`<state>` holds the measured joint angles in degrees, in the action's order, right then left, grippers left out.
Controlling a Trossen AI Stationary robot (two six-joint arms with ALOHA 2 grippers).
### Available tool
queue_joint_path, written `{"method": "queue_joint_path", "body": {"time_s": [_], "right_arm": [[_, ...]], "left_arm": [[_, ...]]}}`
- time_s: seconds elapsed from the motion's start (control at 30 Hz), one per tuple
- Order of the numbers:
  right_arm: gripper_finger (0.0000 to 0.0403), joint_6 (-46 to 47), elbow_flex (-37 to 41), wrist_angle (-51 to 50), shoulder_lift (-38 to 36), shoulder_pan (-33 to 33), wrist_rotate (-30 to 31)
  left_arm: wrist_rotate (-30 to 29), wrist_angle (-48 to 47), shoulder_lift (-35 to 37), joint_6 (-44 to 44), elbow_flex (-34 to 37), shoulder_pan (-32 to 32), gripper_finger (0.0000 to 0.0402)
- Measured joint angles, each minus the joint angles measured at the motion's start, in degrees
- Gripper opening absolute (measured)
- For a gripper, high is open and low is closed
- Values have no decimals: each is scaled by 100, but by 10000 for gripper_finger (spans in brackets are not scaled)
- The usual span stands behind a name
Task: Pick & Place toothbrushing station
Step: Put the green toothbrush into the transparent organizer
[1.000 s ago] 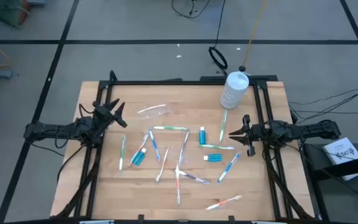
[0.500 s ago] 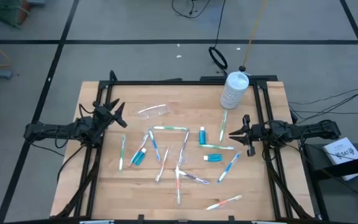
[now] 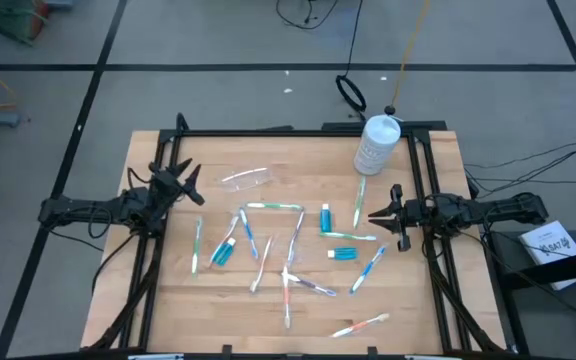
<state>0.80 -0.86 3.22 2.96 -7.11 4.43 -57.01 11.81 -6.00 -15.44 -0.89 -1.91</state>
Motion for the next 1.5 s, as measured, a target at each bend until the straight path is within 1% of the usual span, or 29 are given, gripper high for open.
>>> {"method": "queue_joint_path", "body": {"time_s": [0.07,0.13,0.37,0.43,0.5,0.63,0.7,0.87,0.93,1.03,1.13,1.23,1.3,1.4,1.5], "right_arm": [[50,2,1,0,0,1,1],[50,2,0,0,0,0,2],[50,-2,2,1,0,0,1],[50,-238,0,59,0,2,11],[50,-518,0,180,0,2,20],[50,-617,1,215,2,2,17],[50,-605,0,225,2,2,17],[50,-497,1,244,2,2,13],[50,-656,0,246,2,2,13],[50,-587,2,211,2,2,7],[50,-339,0,111,2,2,4],[50,-260,0,98,2,2,4],[50,-296,0,100,2,2,4],[50,-290,0,87,14,2,2],[50,-299,0,85,20,2,2]], "left_arm": [[0,-1,2,-234,0,0,154],[0,1,2,-286,-2,0,154],[0,5,1,-208,-1,0,154],[2,38,0,-95,-1,0,154],[3,46,0,191,0,-2,154],[4,44,2,1581,-2,-2,154],[4,45,1,2061,0,-1,154],[8,42,1,2196,0,-2,154],[54,18,2,2407,0,-9,154],[358,-178,2,2777,-1,-9,154],[958,-677,0,2827,-1,-9,154],[1729,-808,-3,2686,-9,-11,154],[2115,-797,-17,2388,-13,-11,154],[2194,-615,-15,1910,-7,-10,154],[2069,-129,-13,1568,-7,-10,154]]}}
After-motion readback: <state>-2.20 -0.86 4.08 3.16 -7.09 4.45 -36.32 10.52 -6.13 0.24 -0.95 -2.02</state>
